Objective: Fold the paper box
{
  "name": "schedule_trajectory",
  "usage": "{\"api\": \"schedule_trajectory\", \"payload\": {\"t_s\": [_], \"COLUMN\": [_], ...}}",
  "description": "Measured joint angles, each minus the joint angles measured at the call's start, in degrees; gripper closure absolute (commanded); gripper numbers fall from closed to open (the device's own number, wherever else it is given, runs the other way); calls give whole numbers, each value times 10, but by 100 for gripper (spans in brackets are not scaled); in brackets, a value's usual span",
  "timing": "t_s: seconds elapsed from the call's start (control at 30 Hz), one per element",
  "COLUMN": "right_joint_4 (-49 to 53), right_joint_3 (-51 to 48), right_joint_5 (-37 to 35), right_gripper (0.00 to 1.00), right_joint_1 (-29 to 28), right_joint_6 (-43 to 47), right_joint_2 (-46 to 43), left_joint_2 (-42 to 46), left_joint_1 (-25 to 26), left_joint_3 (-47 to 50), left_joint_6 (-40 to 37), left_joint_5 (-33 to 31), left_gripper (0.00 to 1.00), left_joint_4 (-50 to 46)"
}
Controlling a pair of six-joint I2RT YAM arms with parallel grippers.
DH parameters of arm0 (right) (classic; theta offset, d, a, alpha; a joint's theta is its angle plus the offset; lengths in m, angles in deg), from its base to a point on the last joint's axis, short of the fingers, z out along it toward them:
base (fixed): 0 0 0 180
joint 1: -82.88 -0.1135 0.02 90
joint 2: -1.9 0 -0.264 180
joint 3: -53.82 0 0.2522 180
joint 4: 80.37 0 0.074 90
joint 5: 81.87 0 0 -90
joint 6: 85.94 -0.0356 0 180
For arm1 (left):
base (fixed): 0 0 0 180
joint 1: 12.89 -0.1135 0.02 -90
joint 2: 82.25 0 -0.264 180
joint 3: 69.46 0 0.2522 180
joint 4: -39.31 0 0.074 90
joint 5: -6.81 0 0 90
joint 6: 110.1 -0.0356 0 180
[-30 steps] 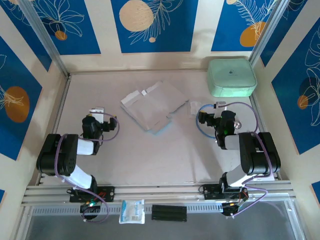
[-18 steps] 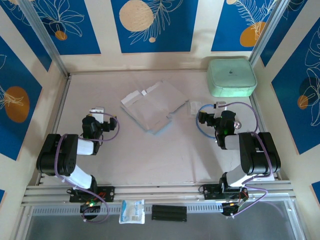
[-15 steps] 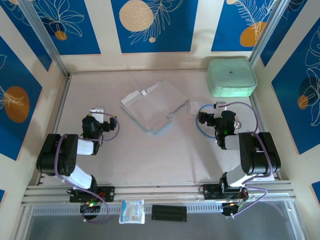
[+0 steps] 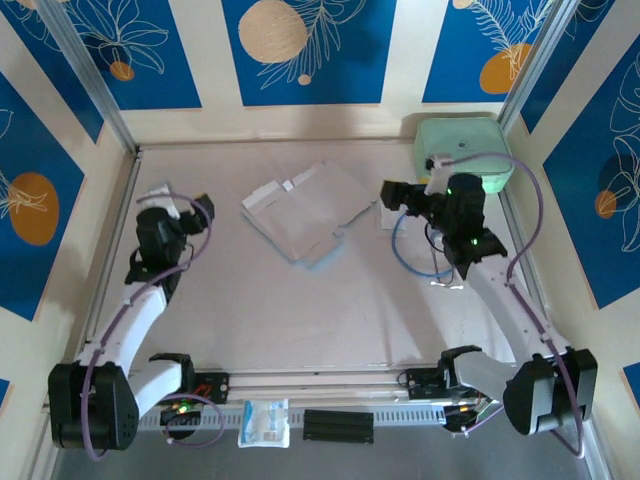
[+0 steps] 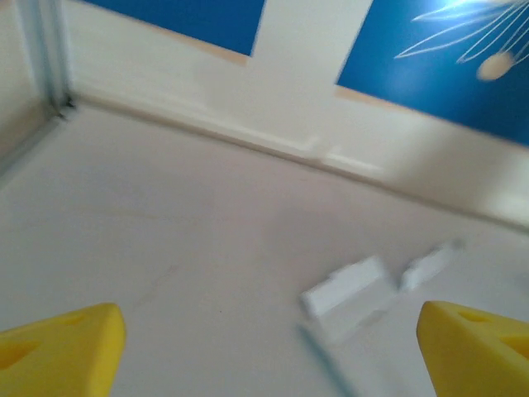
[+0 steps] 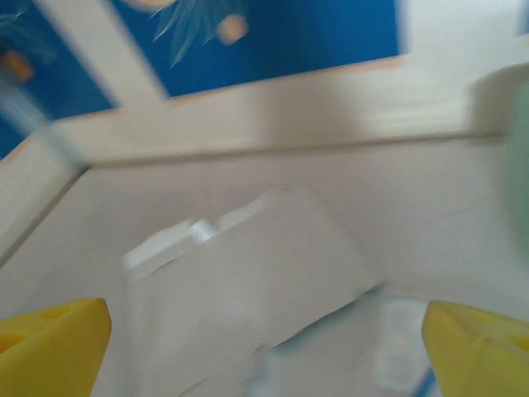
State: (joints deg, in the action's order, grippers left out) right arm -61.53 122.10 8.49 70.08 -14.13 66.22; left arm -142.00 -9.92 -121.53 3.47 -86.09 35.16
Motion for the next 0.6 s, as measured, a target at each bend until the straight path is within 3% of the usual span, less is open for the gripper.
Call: {"api": "schedule_trajectory", "payload": {"t_s": [0.1, 0.23, 0.37, 0.6], "right_joint_4": [127, 259, 327, 355], "right_joint_3": [116, 218, 238, 236], "right_joint_5": [51, 76, 82, 82], "right_gripper": [6, 6, 6, 7], "right_joint_1": [-64, -135, -172, -176], "right_joint_6": [-2, 2, 0, -3], "right_joint_2": [80, 195, 251, 255], "left_joint_2": [-14, -58, -119, -269], "left_joint_1": [46, 161, 212, 222], "left_joint_3": [-73, -78, -50, -55], "left_joint_6": [95, 195, 271, 333], "left_joint_5": [44, 81, 104, 101], "left_gripper": [20, 31, 40, 48], "left_joint_4": [-123, -217, -216, -123]}}
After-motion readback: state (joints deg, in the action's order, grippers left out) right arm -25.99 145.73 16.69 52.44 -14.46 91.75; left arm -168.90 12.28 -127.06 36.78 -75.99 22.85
